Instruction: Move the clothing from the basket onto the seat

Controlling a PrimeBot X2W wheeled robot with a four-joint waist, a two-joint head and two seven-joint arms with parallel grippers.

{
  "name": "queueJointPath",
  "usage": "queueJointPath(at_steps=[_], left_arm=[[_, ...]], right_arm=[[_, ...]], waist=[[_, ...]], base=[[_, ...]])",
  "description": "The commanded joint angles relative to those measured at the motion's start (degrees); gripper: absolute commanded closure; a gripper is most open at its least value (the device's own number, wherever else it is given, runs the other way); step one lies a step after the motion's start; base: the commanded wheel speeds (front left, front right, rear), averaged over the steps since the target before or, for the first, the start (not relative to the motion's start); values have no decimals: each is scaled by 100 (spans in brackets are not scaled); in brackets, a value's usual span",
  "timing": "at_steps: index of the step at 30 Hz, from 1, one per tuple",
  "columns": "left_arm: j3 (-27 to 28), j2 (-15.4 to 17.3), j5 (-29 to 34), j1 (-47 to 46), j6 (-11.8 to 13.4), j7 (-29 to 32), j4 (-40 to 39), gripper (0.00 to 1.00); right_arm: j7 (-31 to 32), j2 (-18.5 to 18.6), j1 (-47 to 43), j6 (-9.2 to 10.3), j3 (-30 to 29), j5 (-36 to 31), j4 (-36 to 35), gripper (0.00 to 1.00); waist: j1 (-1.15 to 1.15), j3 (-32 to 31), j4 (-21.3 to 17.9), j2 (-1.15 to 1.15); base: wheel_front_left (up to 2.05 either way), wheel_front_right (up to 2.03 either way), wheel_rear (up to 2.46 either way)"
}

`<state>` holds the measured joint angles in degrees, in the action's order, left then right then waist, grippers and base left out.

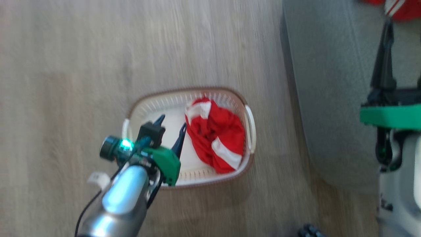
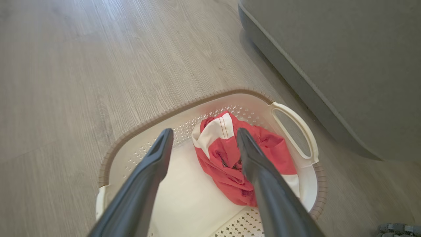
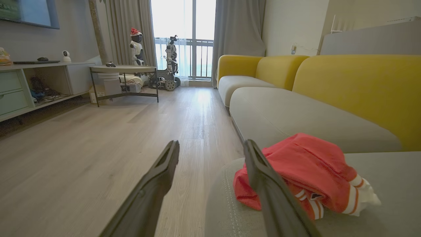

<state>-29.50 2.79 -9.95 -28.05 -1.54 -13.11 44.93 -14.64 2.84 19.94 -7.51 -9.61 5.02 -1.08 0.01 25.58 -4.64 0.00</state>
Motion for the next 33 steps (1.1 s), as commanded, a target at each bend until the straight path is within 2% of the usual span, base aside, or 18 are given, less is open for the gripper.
queueJointPath(at_steps=[1, 6, 14, 21, 26, 27, 29, 30, 33], left_arm=[[-80, 12, -123, -348, 11, -2, 227, 0], [-517, 11, -427, -960, 110, 2, 849, 0], [-968, 10, -772, -1643, 200, -24, 1384, 0], [-1307, 10, -1128, -2062, 268, -75, 1641, 0], [-1440, 10, -1301, -2264, 512, -77, 1938, 0], [-1455, 10, -1343, -2287, 541, -78, 1982, 5], [-1493, 10, -1413, -2318, 581, -92, 2036, 64], [-1510, 10, -1453, -2321, 588, -101, 2049, 100], [-1574, 10, -1576, -2279, 577, -124, 2061, 100]], right_arm=[[-36, 4, 280, 2, 218, 23, -304, 0], [-36, 4, 590, 2, 265, 114, -579, 0], [-36, 4, 821, 2, 239, 245, -875, 0], [-36, 4, 914, 2, 300, 370, -1022, 0], [-36, 4, 963, 2, 349, 414, -1084, 0], [-36, 4, 972, 2, 359, 418, -1095, 0], [-36, 4, 977, 2, 370, 422, -1128, 0], [-36, 4, 974, 2, 372, 424, -1143, 0], [-36, 4, 944, 2, 379, 410, -1142, 0]], waist=[[-1, 936, -406, 0], [-1, 1529, -621, 0], [-1, 2142, -825, 0], [-1, 2426, -911, 0], [-1, 2511, -964, 0], [-1, 2515, -975, 0], [-1, 2508, -984, 0], [-1, 2497, -985, 0], [-1, 2414, -973, 0]], base=[[0, 0, 0], [0, 0, 0], [0, 0, 0], [0, 0, 0], [0, 0, 0], [0, 0, 0], [0, 0, 0], [0, 0, 0], [0, 0, 0]])
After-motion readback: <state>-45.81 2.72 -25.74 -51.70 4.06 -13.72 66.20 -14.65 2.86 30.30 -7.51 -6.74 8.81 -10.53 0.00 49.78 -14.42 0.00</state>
